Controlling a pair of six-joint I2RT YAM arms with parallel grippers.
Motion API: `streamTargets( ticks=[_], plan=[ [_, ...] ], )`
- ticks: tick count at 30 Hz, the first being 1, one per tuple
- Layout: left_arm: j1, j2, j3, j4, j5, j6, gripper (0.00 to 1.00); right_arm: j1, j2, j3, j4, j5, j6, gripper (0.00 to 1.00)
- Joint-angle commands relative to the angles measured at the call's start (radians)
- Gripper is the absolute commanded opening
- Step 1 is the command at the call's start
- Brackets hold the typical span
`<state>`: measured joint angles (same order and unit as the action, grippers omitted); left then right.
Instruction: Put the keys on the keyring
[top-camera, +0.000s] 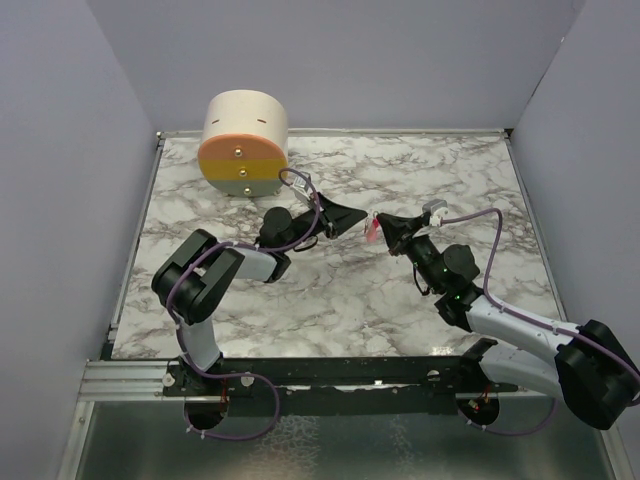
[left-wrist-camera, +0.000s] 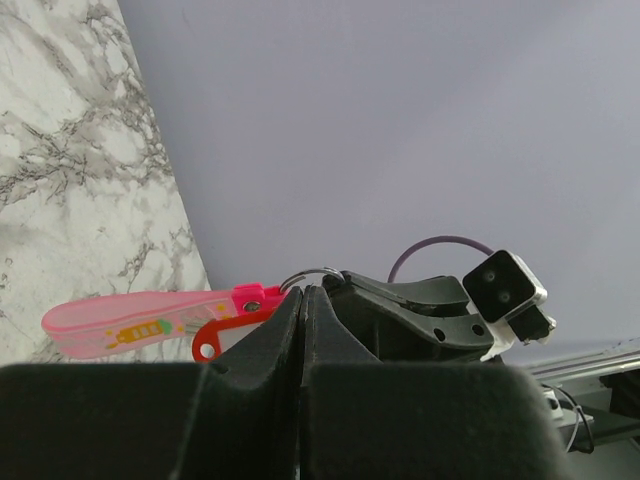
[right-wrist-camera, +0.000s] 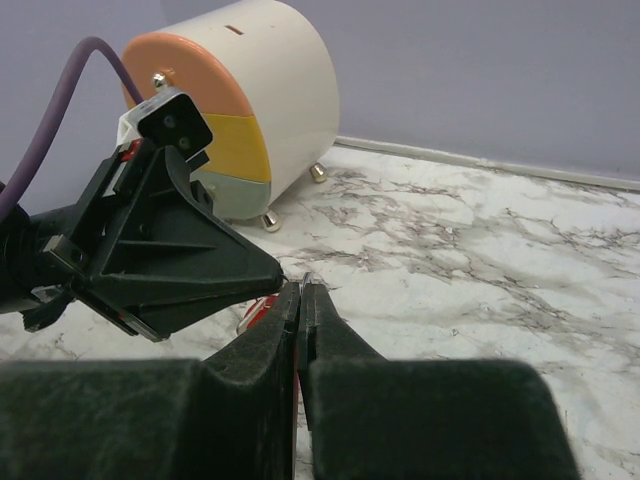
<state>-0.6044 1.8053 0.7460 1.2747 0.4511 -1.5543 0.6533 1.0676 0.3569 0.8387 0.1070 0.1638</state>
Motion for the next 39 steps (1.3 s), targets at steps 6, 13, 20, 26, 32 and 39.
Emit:
streamTargets(
  ticks=[6,13,20,26,32,39],
  plan=[
    [-0.014,0.017,0.047,0.051,-0.036,-0.01,0.0,0.003,0.007,-0.016,0.06,0.021,0.012,0.01],
    [-0.02,0.022,0.052,0.052,-0.05,-0.013,0.0,0.003,0.005,-0.022,0.073,0.016,0.016,0.01],
    [-0.023,0.029,0.053,0.06,-0.054,-0.02,0.0,0.003,-0.003,-0.027,0.076,0.015,0.02,0.01],
    [-0.026,0.033,0.058,0.062,-0.059,-0.021,0.0,0.003,-0.01,-0.031,0.08,0.016,0.021,0.01],
    [-0.03,0.04,0.058,0.066,-0.062,-0.023,0.0,0.003,-0.02,-0.037,0.083,0.019,0.021,0.01],
    [-0.034,0.047,0.06,0.072,-0.064,-0.026,0.0,0.003,-0.027,-0.041,0.092,0.014,0.022,0.01]
  ],
)
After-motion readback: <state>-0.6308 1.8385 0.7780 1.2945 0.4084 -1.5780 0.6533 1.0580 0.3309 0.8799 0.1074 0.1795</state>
